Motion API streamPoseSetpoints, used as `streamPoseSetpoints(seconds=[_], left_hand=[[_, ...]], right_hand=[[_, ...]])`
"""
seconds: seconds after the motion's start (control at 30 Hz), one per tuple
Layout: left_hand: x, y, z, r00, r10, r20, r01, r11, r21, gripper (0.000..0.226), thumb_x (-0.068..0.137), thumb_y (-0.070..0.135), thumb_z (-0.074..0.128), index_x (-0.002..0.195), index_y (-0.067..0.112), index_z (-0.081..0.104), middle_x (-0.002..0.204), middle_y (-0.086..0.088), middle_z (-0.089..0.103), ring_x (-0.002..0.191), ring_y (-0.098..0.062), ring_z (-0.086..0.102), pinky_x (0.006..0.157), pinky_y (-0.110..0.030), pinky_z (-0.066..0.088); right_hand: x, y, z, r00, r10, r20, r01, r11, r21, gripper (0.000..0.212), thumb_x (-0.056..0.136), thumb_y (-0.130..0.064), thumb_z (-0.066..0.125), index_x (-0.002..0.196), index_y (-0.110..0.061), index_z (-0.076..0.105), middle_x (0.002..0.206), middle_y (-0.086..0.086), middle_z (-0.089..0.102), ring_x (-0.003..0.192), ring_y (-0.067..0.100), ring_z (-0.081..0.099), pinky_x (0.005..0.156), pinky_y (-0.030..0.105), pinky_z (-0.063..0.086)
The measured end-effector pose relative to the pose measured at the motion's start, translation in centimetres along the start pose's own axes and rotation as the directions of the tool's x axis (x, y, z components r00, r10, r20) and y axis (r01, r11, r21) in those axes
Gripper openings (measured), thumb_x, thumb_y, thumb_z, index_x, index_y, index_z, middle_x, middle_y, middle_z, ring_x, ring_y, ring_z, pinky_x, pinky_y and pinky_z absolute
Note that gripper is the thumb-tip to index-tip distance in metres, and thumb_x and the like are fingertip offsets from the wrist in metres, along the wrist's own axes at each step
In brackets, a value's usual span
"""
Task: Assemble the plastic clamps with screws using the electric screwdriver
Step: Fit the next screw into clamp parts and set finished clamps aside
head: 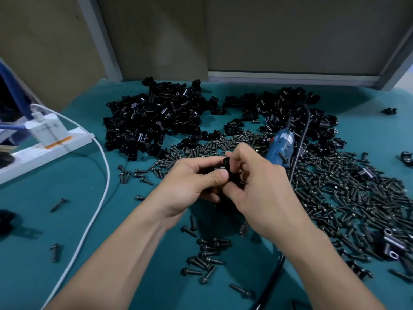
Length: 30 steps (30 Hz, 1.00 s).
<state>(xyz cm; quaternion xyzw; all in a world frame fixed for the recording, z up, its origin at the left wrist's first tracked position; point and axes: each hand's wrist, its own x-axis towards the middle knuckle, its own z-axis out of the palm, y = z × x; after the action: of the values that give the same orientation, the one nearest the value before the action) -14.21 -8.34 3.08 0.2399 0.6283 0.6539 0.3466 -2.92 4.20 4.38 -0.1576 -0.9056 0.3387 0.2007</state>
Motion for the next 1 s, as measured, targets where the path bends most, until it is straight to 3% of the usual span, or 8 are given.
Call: streamPoseSetpoints(seconds=[0.13,0.23,0.3,0.4,0.5,0.6,0.77,1.0], left_hand=[[0.1,0.3,-0.2,0.998,-0.04,-0.053,0.029,0.981,-0.194,0.053,0.073,0.019,0.075,0.125,0.007,0.072,0.082,-0.002,0.073,0.056,-0.005,0.056,0.048,-0.015,0.045],[0.3,1.0,-0.9,0.984,-0.055,-0.169,-0.008,0.937,-0.349,0.042,0.07,0.02,0.075,0.11,0.008,0.075,0.079,0.0,0.077,0.053,-0.003,0.057,0.046,-0.013,0.045],[0.4,1.4,-2.1,0.953,-0.082,-0.291,-0.06,0.892,-0.448,0.033,0.069,0.023,0.078,0.098,0.007,0.078,0.087,-0.005,0.078,0.054,-0.005,0.058,0.046,-0.013,0.046],[0.3,1.9,-3.9,0.895,-0.133,-0.425,-0.142,0.819,-0.555,0.031,0.078,0.026,0.079,0.101,0.006,0.075,0.1,-0.01,0.075,0.053,-0.007,0.058,0.043,-0.012,0.044],[0.2,2.2,-5.2,0.856,-0.191,-0.481,-0.215,0.714,-0.667,0.011,0.09,0.019,0.078,0.088,0.01,0.072,0.074,-0.005,0.073,0.049,-0.009,0.056,0.042,-0.012,0.042],[0.0,2.3,-5.6,0.865,-0.199,-0.461,-0.208,0.694,-0.689,0.011,0.09,0.02,0.079,0.086,0.012,0.071,0.068,-0.002,0.07,0.048,-0.009,0.052,0.041,-0.013,0.041],[0.3,2.2,-5.9,0.865,-0.22,-0.451,-0.176,0.709,-0.683,0.028,0.091,0.02,0.079,0.063,0.015,0.079,0.067,-0.001,0.07,0.047,-0.009,0.051,0.04,-0.013,0.039],[0.8,1.6,-5.9,0.814,-0.233,-0.532,-0.108,0.84,-0.532,0.017,0.084,0.021,0.084,0.069,0.014,0.079,0.066,0.002,0.074,0.046,-0.009,0.054,0.042,-0.016,0.042]], right_hand=[[0.1,-0.3,-0.4,0.996,-0.051,0.068,0.043,0.992,0.116,0.038,0.088,-0.021,0.076,0.098,-0.041,0.046,0.111,-0.014,0.072,0.073,0.007,0.068,0.06,0.027,0.057],[0.2,-0.2,-0.6,0.999,0.025,-0.036,-0.017,0.977,0.211,0.029,0.089,-0.024,0.077,0.098,-0.041,0.055,0.097,-0.031,0.068,0.086,-0.008,0.067,0.067,0.014,0.054],[0.2,-0.3,-0.9,0.999,-0.006,-0.047,0.009,0.998,0.057,0.018,0.09,-0.021,0.074,0.093,-0.036,0.065,0.083,-0.022,0.07,0.076,-0.001,0.066,0.066,0.015,0.053],[-0.3,-1.3,0.1,0.969,-0.027,0.246,0.061,0.989,-0.132,0.021,0.091,-0.021,0.071,0.1,-0.041,0.074,0.092,-0.023,0.069,0.073,0.002,0.065,0.07,0.015,0.056],[0.1,-1.3,1.8,0.945,0.001,0.328,0.153,0.883,-0.444,0.056,0.092,-0.014,0.063,0.142,-0.038,0.054,0.133,-0.004,0.056,0.122,0.021,0.054,0.107,0.039,0.042],[2.4,-1.1,1.4,0.931,0.185,0.314,0.05,0.789,-0.612,0.077,0.094,-0.006,0.056,0.161,-0.024,0.024,0.16,0.009,0.033,0.143,0.031,0.036,0.115,0.048,0.034],[6.1,-2.7,1.0,0.822,0.281,0.496,0.125,0.76,-0.638,0.067,0.096,0.004,0.05,0.158,-0.018,0.034,0.137,0.008,0.052,0.076,0.016,0.045,0.06,0.027,0.042],[6.0,-1.0,0.3,0.907,0.182,0.379,0.025,0.876,-0.482,0.016,0.092,-0.013,0.073,0.09,-0.028,0.072,0.089,-0.003,0.072,0.081,0.017,0.068,0.077,0.039,0.062]])
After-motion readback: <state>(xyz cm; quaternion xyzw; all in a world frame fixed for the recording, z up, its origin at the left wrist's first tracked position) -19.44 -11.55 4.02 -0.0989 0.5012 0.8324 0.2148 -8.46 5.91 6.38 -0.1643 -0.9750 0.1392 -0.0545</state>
